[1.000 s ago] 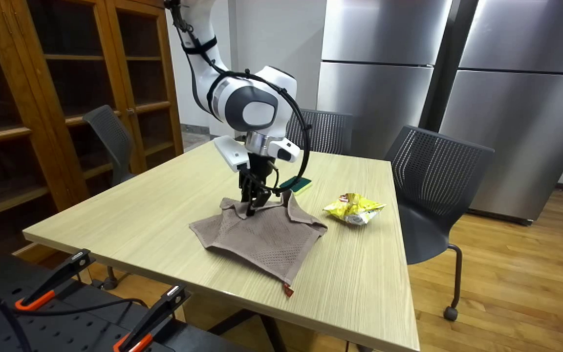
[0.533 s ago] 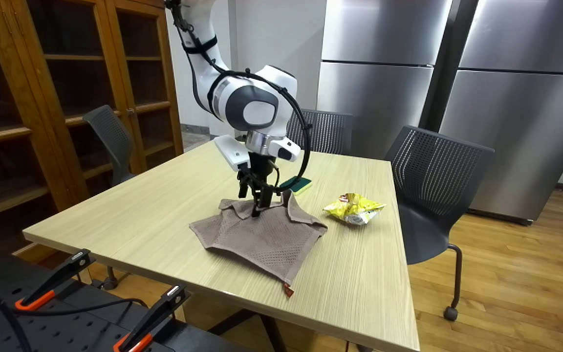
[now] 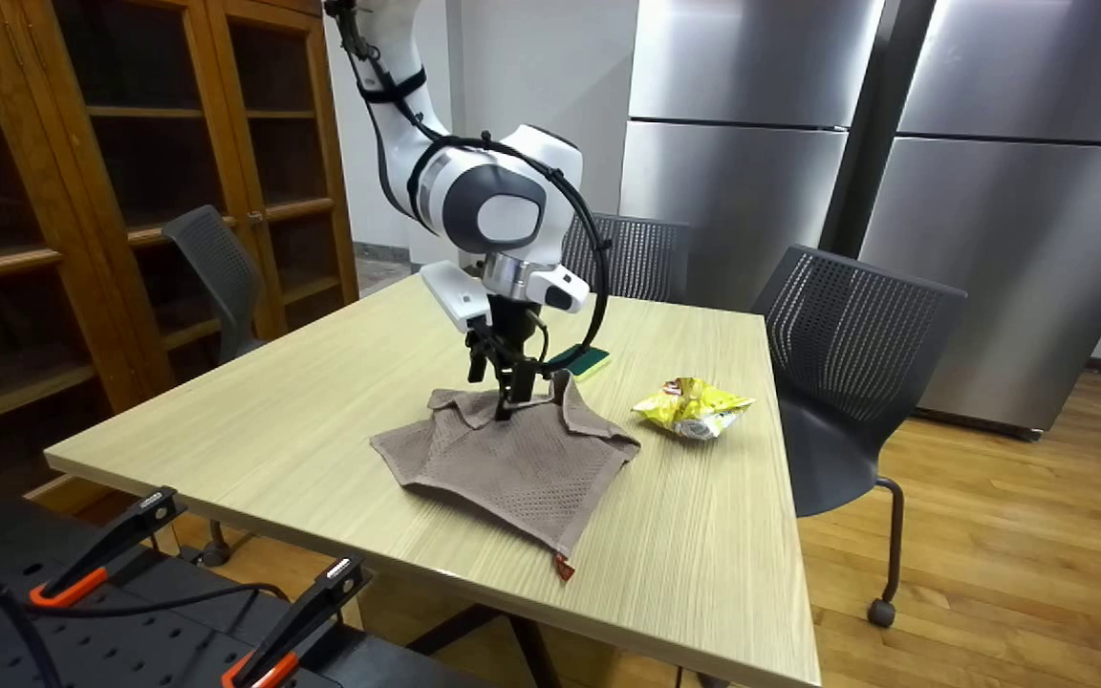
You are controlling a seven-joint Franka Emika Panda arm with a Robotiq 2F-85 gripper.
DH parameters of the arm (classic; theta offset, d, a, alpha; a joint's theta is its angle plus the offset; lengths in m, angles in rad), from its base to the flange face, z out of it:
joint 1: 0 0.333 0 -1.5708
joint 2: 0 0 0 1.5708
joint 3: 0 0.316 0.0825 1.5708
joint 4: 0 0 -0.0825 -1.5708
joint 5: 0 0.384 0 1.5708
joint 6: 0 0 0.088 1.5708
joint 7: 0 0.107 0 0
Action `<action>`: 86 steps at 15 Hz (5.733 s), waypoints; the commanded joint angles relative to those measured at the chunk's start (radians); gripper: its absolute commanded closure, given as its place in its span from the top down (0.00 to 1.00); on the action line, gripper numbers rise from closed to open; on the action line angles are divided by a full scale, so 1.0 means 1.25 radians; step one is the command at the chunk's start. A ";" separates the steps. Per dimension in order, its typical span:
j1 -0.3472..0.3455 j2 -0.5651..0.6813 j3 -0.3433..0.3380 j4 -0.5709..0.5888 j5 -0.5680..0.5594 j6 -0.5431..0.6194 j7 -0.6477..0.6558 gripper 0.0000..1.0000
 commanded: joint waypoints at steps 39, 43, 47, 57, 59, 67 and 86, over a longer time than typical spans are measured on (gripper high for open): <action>0.033 -0.012 0.016 0.070 0.004 -0.021 0.016 0.01; 0.041 0.001 0.014 0.101 0.001 -0.025 0.025 0.01; 0.055 0.023 0.009 0.138 -0.002 -0.025 0.052 0.01; 0.109 0.111 -0.013 0.242 -0.014 -0.024 0.166 0.01; 0.117 0.124 -0.018 0.257 -0.016 -0.023 0.182 0.01; 0.146 0.164 -0.045 0.295 -0.026 -0.016 0.238 0.01; 0.095 -0.014 -0.068 0.084 -0.080 0.087 0.093 1.00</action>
